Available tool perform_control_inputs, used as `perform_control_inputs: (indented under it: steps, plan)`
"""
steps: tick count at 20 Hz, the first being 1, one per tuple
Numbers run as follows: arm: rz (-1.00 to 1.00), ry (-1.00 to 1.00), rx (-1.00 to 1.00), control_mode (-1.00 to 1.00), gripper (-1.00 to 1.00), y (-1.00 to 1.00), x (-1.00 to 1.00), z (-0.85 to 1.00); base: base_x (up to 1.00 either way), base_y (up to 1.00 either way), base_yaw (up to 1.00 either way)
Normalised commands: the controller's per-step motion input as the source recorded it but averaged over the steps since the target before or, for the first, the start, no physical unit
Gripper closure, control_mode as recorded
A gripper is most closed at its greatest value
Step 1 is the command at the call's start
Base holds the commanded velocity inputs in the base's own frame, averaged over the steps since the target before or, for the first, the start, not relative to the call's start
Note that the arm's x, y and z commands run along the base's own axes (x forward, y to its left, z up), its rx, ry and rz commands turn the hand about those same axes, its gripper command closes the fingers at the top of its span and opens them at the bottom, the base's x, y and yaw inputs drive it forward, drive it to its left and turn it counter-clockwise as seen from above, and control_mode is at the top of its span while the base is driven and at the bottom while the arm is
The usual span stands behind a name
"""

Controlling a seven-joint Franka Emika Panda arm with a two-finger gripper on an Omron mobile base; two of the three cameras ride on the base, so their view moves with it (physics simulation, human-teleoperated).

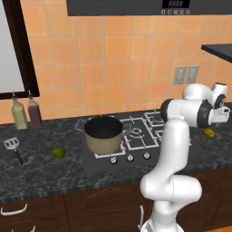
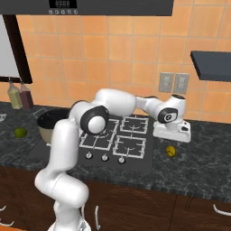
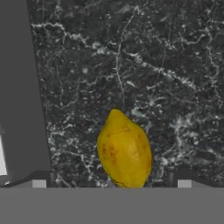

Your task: Put the lime and lemon in the pot. Retrieve the spatula and lightly stir the vegetables in the pot.

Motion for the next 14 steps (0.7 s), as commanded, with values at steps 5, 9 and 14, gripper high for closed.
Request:
perform_control_inputs:
  steps: [5,9,14]
  plan:
    - [0.08,0.00,-0.12,-1.00,-1.00,0.01,-0.02,-0.36,0.00,0.00,0.00]
    - [0.12,0.00,0.00,-1.00,-1.00,0.26,-0.30,-0.14,0.00,0.00,0.00]
    - [0.11,-0.03,-0.02,-1.00,-1.00,0.08,-0.28,-0.19,0.00,0.00,0.00]
